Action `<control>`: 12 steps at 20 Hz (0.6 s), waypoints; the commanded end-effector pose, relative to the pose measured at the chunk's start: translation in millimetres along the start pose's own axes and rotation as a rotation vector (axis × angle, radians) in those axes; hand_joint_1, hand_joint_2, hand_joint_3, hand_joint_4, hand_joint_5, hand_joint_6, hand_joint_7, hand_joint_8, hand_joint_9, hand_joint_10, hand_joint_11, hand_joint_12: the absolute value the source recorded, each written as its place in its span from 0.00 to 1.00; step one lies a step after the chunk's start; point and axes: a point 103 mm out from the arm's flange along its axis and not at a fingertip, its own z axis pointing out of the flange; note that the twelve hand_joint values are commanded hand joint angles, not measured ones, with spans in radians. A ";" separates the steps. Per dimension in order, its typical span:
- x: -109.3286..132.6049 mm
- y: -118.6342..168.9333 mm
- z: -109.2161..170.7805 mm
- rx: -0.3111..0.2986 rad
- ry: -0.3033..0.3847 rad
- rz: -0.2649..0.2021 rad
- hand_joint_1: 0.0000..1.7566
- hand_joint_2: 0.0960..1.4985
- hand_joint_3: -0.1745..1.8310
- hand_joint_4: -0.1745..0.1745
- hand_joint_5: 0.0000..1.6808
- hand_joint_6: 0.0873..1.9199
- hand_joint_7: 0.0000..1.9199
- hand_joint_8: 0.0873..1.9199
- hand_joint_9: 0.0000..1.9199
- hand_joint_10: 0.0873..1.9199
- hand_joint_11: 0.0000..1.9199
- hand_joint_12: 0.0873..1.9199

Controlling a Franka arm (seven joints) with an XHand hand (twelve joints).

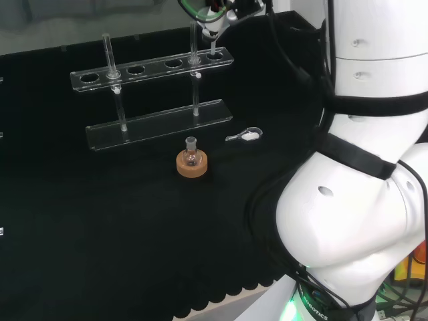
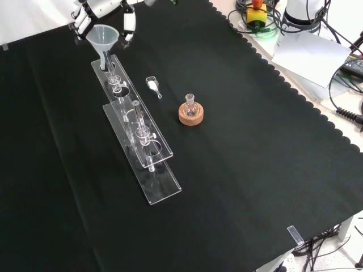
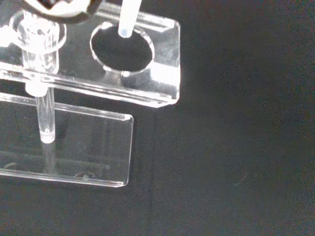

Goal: Pick up the funnel from the transparent funnel stand.

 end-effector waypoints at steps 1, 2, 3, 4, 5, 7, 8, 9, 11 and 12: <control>-2.4 -35.8 -19.8 0.019 -0.028 0.033 0.51 0.43 0.41 0.53 0.40 0.32 0.27 0.31 0.47 0.20 0.29 0.67; -2.4 -42.3 -22.0 0.022 -0.032 0.040 0.51 0.43 0.41 0.53 0.40 0.32 0.27 0.31 0.47 0.20 0.29 0.67; -2.1 -48.8 -23.7 0.024 -0.035 0.044 0.51 0.43 0.41 0.53 0.40 0.33 0.27 0.31 0.47 0.20 0.29 0.67; -1.4 -55.2 -25.1 0.025 -0.038 0.047 0.51 0.43 0.41 0.53 0.40 0.33 0.27 0.31 0.47 0.20 0.29 0.67; -0.8 -62.2 -26.6 0.024 -0.040 0.049 0.51 0.43 0.41 0.53 0.40 0.33 0.27 0.31 0.47 0.20 0.29 0.67; 0.9 -75.0 -29.0 0.024 -0.042 0.053 0.51 0.43 0.41 0.53 0.40 0.33 0.28 0.31 0.47 0.20 0.29 0.67; 2.1 -81.2 -29.9 0.023 -0.042 0.055 0.51 0.43 0.41 0.53 0.40 0.33 0.28 0.31 0.47 0.20 0.29 0.67; 3.2 -86.7 -30.6 0.020 -0.042 0.055 0.51 0.43 0.41 0.53 0.40 0.33 0.28 0.31 0.47 0.20 0.29 0.67; 6.3 -98.4 -31.0 0.016 -0.043 0.056 0.51 0.43 0.41 0.53 0.40 0.33 0.28 0.31 0.47 0.20 0.29 0.67; 7.5 -103.6 -30.7 0.016 -0.041 0.056 0.51 0.43 0.41 0.53 0.40 0.33 0.28 0.31 0.47 0.20 0.28 0.67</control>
